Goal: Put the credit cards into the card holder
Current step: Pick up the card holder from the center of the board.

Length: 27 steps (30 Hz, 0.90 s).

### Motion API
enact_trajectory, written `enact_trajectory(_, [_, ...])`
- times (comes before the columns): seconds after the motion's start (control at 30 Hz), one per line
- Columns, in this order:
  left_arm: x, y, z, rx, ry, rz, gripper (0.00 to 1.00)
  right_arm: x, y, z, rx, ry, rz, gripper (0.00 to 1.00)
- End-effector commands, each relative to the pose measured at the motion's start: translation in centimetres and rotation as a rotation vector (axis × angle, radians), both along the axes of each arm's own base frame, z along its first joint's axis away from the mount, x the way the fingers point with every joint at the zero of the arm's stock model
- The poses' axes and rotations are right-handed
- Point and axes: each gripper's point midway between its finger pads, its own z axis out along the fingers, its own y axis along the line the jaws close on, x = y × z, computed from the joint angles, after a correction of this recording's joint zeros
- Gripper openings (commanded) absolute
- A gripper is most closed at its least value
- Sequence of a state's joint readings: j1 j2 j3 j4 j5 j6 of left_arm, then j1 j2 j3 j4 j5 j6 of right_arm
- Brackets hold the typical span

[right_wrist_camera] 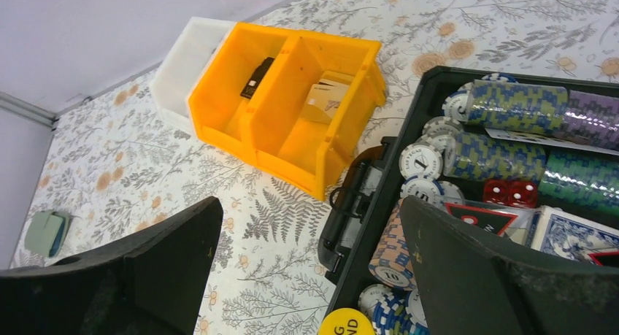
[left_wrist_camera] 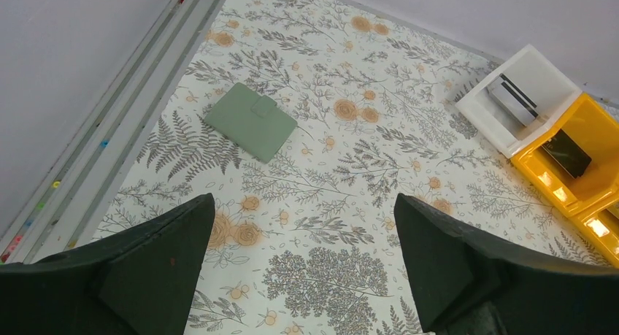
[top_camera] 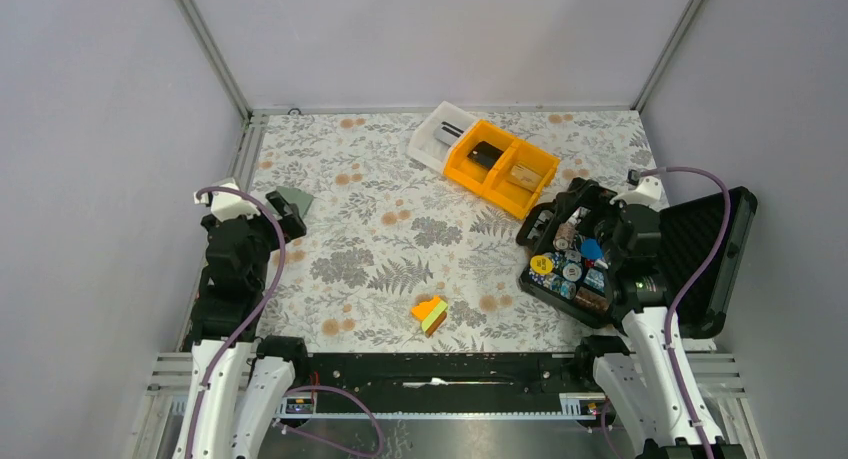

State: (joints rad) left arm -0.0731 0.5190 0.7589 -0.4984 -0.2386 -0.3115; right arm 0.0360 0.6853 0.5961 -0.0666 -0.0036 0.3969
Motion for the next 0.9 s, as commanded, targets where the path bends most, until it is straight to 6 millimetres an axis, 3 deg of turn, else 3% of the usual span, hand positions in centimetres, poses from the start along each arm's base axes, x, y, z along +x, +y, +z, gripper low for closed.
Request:
enact_trajectory(0.0, [0.8, -0.2, 2.2, -0.004, -0.074, -0.015, 0.99, -0.2, 1.1, 1.8, 0.001, -0.08, 0.074, 0.99])
enact_trajectory(0.2, [1.8, -0.5, 1.5, 0.0, -0.053, -0.025, 0.99, -0.6, 1.6, 1.9, 0.002, -0.094, 0.102, 0.99])
enact_trajectory(0.33, [3.7, -0.3, 0.4, -0.027, 0.016, 0.003, 0.99, -0.8, 1.7, 1.9, 0.003, -0.1, 0.108, 0.99])
enact_trajectory(0.5, [7.6, 0.7, -4.5, -0.205, 0.232, 0.053, 0.99, -1.1, 1.8, 2.1, 0.004, -0.112, 0.118, 0.99])
enact_trajectory(0.67, [11.0, 3.6, -8.2, -0.486, 0.248, 0.181, 0.99, -1.2, 2.0, 2.0, 0.005, -0.113, 0.127, 0.99])
enact_trajectory(0.87, [13.6, 6.2, -11.4, -0.479, 0.32, 0.31, 0.98, -1.5, 2.3, 2.0, 0.012, -0.121, 0.141, 0.99])
